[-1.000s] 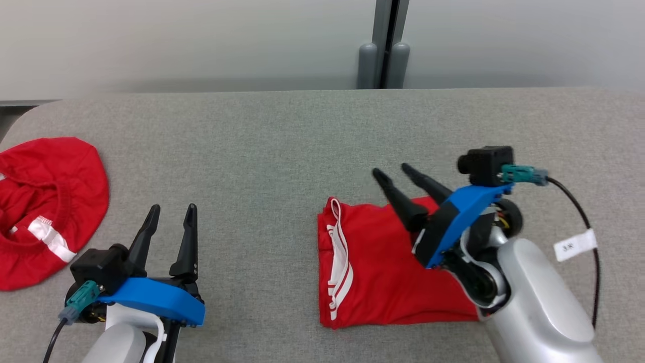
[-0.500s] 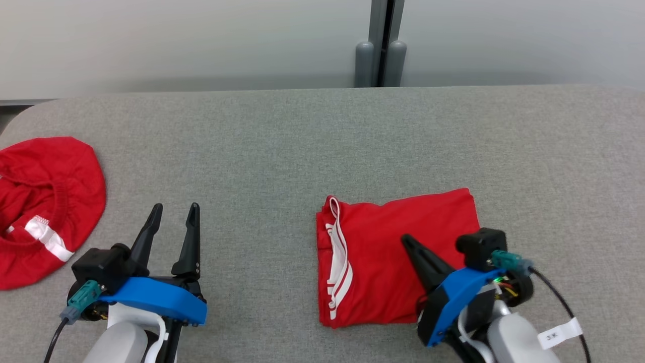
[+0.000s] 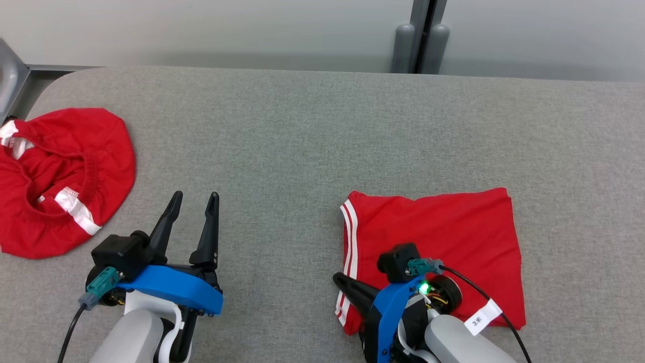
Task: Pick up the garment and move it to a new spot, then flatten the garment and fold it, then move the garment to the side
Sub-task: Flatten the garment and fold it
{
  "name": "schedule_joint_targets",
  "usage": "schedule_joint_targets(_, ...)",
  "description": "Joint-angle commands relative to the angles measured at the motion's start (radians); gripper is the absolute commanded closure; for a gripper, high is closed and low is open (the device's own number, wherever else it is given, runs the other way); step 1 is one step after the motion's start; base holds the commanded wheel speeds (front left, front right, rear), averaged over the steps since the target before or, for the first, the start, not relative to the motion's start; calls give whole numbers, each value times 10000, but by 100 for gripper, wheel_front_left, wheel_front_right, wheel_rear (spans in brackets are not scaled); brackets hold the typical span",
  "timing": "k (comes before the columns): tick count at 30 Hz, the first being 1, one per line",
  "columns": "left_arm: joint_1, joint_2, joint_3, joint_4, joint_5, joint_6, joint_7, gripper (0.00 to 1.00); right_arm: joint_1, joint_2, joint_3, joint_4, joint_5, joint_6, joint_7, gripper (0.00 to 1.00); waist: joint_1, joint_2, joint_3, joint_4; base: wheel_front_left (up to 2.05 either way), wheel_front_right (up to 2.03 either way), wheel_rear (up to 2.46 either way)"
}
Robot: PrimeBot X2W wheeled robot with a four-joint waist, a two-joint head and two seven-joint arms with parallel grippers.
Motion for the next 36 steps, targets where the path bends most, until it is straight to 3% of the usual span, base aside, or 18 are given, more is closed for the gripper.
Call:
schedule_joint_targets(1,-113,-31,38,56,46,-35,-57,0,-223,-34,155,161,195,6,3,100,0,0,-12,22,0,0,0)
schedule_joint_targets(3,-40,-13,94,103,43,-41,-65,0,-371,-30,210,121,546,6,-200,100,0,0,-75,-9,0,0,0)
schedule_joint_targets(4,24,3,131,122,44,-27,-68,0,-471,-31,183,32,672,6,-357,84,0,0,-123,-48,0,0,0)
schedule_joint_targets(5,98,25,164,126,46,-6,-66,0,-542,-31,115,-61,777,6,-530,3,0,0,-167,-95,0,0,0)
schedule_joint_targets(11,482,210,527,-52,97,187,-67,0,-542,-41,-1099,-1003,334,6,-1678,0,0,0,-551,-635,0,0,0)
schedule_joint_targets(17,1044,279,902,-438,203,360,-72,0,617,-192,-3897,-2641,-1752,6,-1933,0,0,0,-913,-1177,0,0,0)
schedule_joint_targets(22,1577,248,1331,-795,276,491,-73,0,2039,-106,-5815,-4116,-2858,8,-1371,0,0,0,-1128,-1574,0,0,0)
schedule_joint_targets(27,2086,163,1640,-1002,369,577,-74,0,2874,-418,-6247,-4733,-3283,6,-828,0,0,0,-1381,-1860,0,0,0)
schedule_joint_targets(36,2627,61,1750,-994,597,711,-75,0,3165,-589,-6432,-4617,-3185,6,-489,0,0,0,-1662,-1946,0,0,0)
